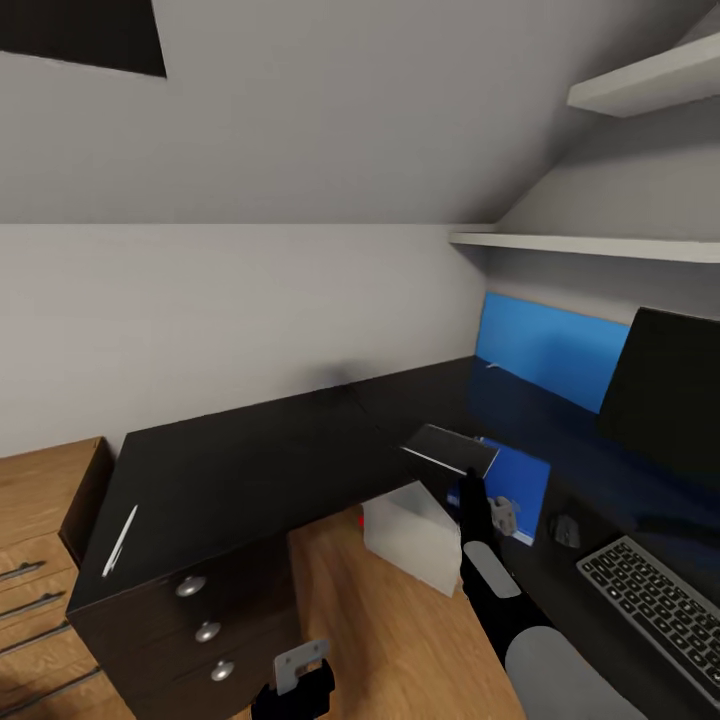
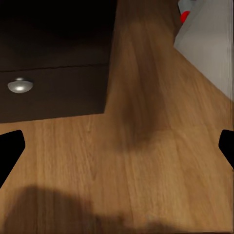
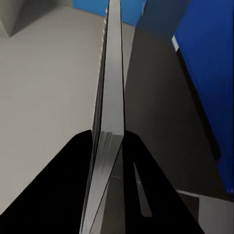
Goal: In the bedroom, organize the workspace by keeping the computer under the desk, ensuring the monitor is on the desk, placing the keyboard on the desk next to the monitor, placing the mouse on the desk next to the keyboard, moving the folder from the swivel chair onto the desk next to the mouse, stacking the notebook on top of the folder with the pen on top of the notebook, and positioning the swivel chair next to the desk.
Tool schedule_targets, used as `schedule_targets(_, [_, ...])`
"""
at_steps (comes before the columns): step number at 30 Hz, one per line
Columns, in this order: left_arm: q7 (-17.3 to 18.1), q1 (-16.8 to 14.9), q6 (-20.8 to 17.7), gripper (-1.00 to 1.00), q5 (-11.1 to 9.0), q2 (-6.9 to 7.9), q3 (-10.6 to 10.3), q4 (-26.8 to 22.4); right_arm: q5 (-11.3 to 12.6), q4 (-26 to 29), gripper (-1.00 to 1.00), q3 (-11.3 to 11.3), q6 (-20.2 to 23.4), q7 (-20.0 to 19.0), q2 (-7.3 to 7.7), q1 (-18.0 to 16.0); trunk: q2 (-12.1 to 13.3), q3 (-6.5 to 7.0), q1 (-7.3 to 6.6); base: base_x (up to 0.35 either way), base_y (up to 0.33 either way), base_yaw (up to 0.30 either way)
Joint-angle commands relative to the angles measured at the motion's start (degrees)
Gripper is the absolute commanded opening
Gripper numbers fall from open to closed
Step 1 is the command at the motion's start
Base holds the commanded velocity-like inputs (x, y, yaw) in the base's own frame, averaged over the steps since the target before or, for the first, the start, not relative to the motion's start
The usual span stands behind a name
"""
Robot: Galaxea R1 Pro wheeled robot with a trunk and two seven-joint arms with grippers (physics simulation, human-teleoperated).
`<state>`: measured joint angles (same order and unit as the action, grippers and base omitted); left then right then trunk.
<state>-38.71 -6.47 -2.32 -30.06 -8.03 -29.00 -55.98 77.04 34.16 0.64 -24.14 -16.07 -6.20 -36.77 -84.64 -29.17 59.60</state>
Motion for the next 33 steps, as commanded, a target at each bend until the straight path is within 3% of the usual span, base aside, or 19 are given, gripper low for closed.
schedule_targets(1, [-0.4, 0.0, -0.2, 1.0, -0.2, 0.03, -0.1, -0.1, 0.6, -0.1, -1.0, 0.1, 0.0, -0.6, -0.04, -0.1, 0.0, -0.06, 0.0, 0.0, 0.0, -0.266])
schedule_targets(16, [-0.4, 0.0, -0.1, 1.0, -0.1, 0.03, -0.2, -0.1, 0.6, -0.2, -1.0, 0.1, 0.1, -0.6, 0.01, -0.1, 0.0, -0.06, 0.0, 0.0, 0.0, -0.232])
schedule_targets(26, [-0.4, 0.0, -0.1, 1.0, -0.1, 0.03, -0.2, -0.1, 0.2, -0.2, -1.0, -0.1, 0.7, -0.6, 0.12, -0.1, 0.0, -0.06, 0.0, 0.0, 0.0, -0.027])
schedule_targets(33, [-0.4, 0.0, -0.1, 1.0, -0.1, 0.03, -0.2, -0.1, 0.3, -0.2, -1.0, -0.3, 0.8, -0.6, 1.08, -0.1, 0.0, -0.06, 0.0, 0.0, 0.0, 0.0])
